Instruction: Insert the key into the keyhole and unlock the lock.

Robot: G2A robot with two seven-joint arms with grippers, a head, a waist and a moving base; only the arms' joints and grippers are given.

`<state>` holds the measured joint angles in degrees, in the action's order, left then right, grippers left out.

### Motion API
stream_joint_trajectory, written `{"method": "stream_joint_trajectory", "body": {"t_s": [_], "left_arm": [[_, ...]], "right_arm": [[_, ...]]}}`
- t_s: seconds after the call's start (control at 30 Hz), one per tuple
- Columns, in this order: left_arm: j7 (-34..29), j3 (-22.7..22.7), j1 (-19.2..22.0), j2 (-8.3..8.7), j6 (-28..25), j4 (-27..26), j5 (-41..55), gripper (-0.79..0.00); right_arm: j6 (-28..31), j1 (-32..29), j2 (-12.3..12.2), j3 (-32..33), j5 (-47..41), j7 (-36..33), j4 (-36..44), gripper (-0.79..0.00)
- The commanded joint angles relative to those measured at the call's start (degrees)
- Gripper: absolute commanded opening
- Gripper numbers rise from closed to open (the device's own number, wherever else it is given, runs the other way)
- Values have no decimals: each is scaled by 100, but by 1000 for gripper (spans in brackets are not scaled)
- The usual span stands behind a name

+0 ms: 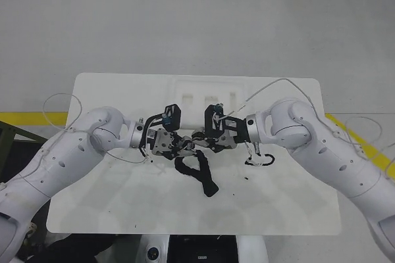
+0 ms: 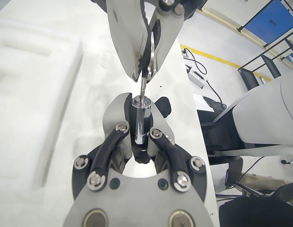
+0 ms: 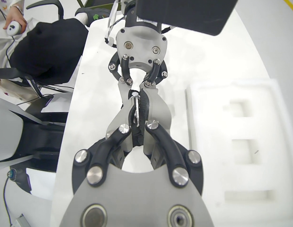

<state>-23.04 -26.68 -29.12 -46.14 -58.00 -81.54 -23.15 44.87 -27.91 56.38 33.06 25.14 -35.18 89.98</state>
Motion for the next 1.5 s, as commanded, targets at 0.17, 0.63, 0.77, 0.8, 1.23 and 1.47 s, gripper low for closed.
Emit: {"method": "stream_joint_trajectory", "body": {"t_s": [0.17, 0.63, 0.77, 0.8, 1.23, 1.47], "left_arm": [[270, 30, 20, 28, 0, 31, -239, -785], [584, 56, 68, 102, 0, 161, -461, -785], [649, -37, 96, 151, 0, 292, -635, -785], [694, -74, 86, 163, 0, 336, -679, -785], [1278, -461, -309, 243, 0, 431, -857, -785], [1390, -819, -480, 303, 205, 486, -1220, -785]], "right_arm": [[-409, -34, 2, 45, -390, -627, 318, -785], [-760, -208, 41, 244, -424, -785, 418, 0], [-771, -338, 2, 397, -357, -769, 467, 0], [-771, -379, -8, 430, -346, -767, 472, 0], [-1169, -579, 153, 237, -156, -735, -31, 0], [-1089, -424, 360, 22, -130, -631, -425, 0]]}}
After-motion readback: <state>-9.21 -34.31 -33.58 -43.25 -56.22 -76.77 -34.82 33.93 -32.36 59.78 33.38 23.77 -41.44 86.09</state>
